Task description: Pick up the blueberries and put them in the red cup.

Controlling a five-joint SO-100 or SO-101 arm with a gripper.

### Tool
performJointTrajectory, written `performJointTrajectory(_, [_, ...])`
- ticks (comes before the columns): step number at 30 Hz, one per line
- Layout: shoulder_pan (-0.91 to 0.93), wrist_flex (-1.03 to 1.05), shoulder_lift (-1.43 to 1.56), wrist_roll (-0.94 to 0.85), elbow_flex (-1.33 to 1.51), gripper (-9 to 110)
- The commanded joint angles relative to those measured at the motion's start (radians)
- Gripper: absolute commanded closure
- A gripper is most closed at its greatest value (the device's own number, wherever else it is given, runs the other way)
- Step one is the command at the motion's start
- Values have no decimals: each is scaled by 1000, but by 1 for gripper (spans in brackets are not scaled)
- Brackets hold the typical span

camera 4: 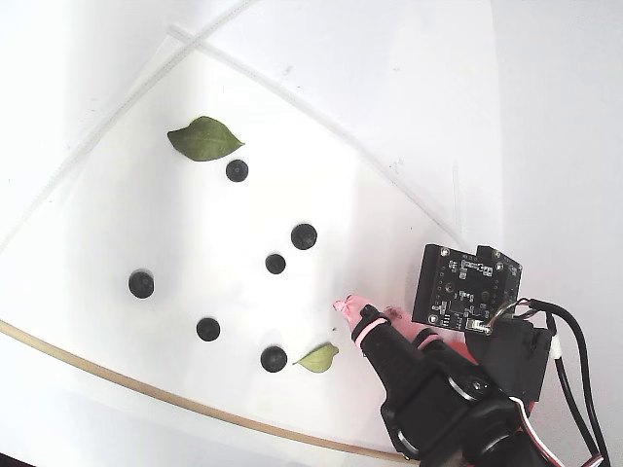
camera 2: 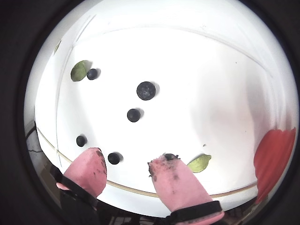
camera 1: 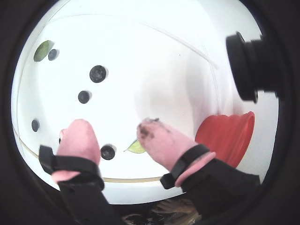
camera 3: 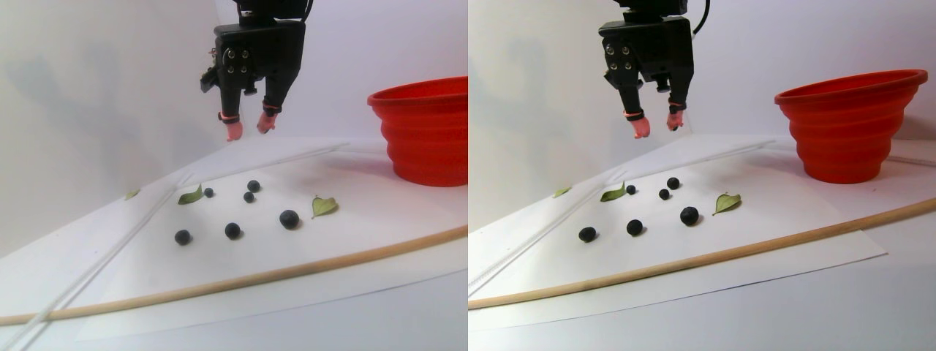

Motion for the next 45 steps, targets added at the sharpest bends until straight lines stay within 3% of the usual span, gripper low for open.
performJointTrajectory(1, [-29, -52, -18, -8, -14, 83])
performJointTrajectory(45, [3, -423, -466, -133, -187, 83])
